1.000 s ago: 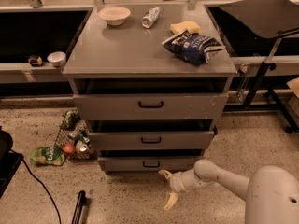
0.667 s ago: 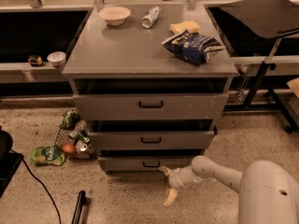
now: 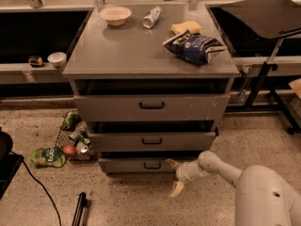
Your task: Open bottom drawer
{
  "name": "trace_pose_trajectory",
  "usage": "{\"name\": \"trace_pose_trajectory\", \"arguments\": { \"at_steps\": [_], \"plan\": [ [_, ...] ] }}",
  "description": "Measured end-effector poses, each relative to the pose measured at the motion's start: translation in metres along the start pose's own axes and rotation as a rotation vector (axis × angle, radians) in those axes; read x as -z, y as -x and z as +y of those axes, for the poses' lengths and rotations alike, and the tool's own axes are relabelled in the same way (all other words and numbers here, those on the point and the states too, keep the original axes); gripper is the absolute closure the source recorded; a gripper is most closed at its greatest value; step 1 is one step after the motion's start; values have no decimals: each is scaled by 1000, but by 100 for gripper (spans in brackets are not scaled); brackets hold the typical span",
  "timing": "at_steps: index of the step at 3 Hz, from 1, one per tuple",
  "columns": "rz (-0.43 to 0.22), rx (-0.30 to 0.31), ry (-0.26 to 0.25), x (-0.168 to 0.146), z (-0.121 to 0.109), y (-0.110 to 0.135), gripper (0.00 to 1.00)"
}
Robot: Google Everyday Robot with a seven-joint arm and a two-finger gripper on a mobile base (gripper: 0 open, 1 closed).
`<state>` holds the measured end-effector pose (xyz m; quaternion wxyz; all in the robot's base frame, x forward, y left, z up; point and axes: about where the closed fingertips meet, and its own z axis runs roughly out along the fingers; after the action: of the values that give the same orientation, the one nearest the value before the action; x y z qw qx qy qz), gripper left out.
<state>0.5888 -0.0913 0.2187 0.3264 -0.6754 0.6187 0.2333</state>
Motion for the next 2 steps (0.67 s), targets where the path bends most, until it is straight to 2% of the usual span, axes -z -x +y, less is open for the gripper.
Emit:
{"name": "trace_pose_trajectory", "arguments": {
  "at_steps": [1, 2],
  "plan": [
    [-11, 37, -53, 7, -24, -12, 0],
    [-6, 51, -83, 7, -43, -23, 0]
  ]
}}
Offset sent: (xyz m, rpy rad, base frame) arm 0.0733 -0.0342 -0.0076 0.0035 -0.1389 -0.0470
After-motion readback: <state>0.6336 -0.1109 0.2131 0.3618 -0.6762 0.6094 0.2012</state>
